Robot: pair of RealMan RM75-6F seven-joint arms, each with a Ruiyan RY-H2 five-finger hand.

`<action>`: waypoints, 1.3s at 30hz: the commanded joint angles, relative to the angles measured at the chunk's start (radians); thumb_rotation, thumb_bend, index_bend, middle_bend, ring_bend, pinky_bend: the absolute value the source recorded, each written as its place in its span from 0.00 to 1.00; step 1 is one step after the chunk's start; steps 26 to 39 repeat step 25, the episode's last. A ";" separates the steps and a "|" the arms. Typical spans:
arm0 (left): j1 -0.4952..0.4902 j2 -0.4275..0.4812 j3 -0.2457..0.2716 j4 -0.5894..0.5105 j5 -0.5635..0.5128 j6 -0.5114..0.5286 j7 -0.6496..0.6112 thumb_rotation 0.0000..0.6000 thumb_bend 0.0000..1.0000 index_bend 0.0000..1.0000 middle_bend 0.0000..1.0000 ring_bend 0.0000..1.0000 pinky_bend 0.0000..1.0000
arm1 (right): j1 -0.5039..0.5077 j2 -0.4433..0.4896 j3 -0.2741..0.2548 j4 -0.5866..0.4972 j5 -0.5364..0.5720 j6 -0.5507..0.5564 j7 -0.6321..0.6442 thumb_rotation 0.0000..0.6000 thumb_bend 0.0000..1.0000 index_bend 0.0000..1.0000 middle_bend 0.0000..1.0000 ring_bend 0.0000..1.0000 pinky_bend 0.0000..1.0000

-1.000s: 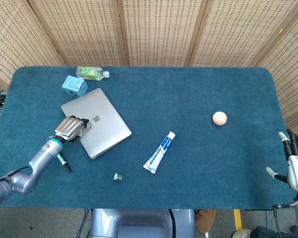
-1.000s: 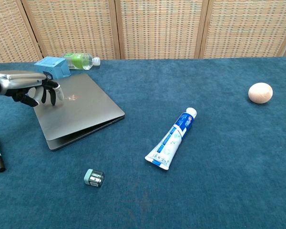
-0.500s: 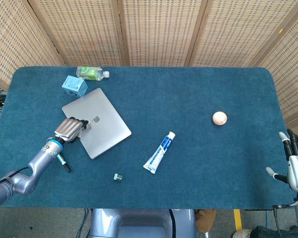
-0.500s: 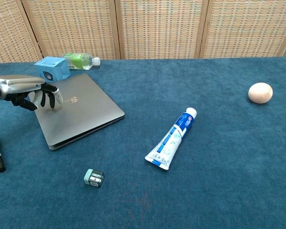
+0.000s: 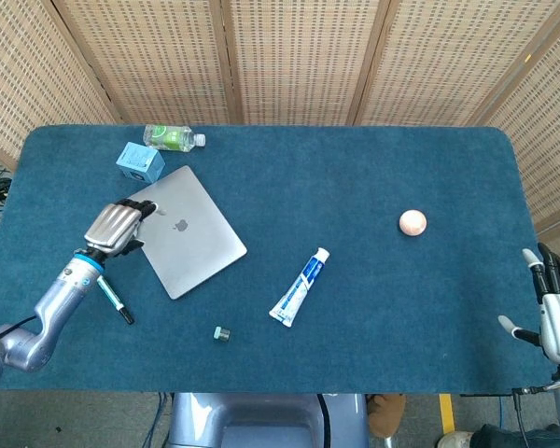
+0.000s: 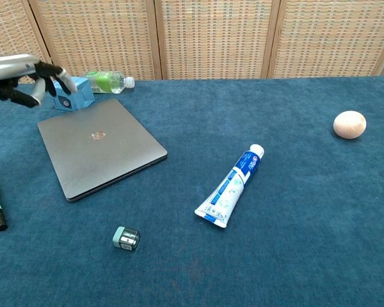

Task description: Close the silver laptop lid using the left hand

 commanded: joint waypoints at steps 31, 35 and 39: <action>0.518 0.197 0.070 -0.493 -0.081 0.611 0.257 1.00 0.00 0.00 0.00 0.00 0.00 | -0.029 0.026 -0.040 -0.058 -0.114 0.078 0.006 1.00 0.00 0.00 0.00 0.00 0.00; 0.518 0.197 0.070 -0.493 -0.081 0.611 0.257 1.00 0.00 0.00 0.00 0.00 0.00 | -0.029 0.026 -0.040 -0.058 -0.114 0.078 0.006 1.00 0.00 0.00 0.00 0.00 0.00; 0.518 0.197 0.070 -0.493 -0.081 0.611 0.257 1.00 0.00 0.00 0.00 0.00 0.00 | -0.029 0.026 -0.040 -0.058 -0.114 0.078 0.006 1.00 0.00 0.00 0.00 0.00 0.00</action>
